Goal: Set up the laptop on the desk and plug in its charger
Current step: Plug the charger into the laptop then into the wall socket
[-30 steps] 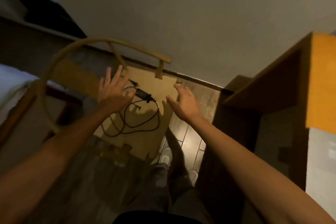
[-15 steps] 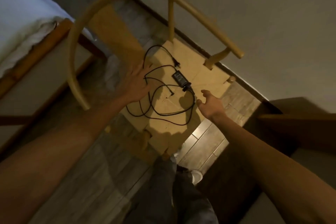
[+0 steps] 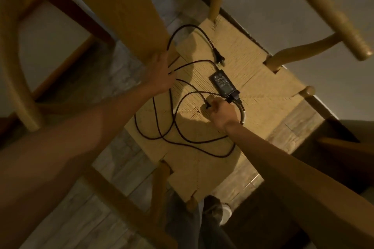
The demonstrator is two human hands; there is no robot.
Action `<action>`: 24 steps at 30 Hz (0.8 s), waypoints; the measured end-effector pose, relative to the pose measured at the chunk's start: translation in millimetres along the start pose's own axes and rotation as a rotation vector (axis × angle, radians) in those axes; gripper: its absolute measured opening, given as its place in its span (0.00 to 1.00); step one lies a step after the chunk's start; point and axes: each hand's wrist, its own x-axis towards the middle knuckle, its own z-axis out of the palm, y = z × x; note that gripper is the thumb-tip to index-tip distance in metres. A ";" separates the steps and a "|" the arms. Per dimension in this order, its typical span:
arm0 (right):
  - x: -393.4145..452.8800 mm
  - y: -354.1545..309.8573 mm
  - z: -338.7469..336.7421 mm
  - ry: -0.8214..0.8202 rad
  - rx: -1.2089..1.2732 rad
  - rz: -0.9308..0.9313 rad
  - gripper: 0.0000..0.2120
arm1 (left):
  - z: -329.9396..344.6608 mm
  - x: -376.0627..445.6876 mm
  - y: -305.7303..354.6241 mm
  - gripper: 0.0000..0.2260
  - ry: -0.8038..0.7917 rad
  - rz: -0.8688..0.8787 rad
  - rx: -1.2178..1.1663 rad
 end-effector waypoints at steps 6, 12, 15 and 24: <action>36.6 11.1 30.5 0.115 -0.029 -0.041 0.17 | 35.5 49.4 6.4 0.22 0.121 -0.149 -0.231; 38.5 21.8 30.0 0.119 -0.089 -0.120 0.12 | 39.3 71.3 23.1 0.19 0.050 -0.183 -0.362; 29.9 25.5 20.9 0.293 -0.175 -0.219 0.13 | 36.5 76.6 25.7 0.17 0.037 -0.179 -0.416; 54.8 19.6 -11.4 0.240 -0.317 -0.068 0.13 | 20.8 51.7 41.6 0.13 -0.215 -0.140 -0.607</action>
